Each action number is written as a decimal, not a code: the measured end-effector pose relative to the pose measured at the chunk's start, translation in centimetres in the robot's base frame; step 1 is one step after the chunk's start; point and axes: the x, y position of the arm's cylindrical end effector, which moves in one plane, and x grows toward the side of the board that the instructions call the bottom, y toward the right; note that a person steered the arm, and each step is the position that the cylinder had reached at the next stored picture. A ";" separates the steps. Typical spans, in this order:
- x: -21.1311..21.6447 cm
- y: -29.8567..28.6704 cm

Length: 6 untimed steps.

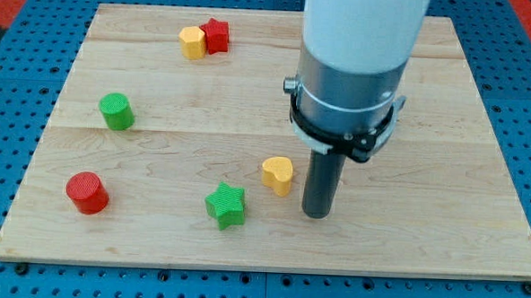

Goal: Slide the yellow heart towards the red star

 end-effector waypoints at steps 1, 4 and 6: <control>-5.3 -3.0; -9.7 -9.3; -18.3 -10.7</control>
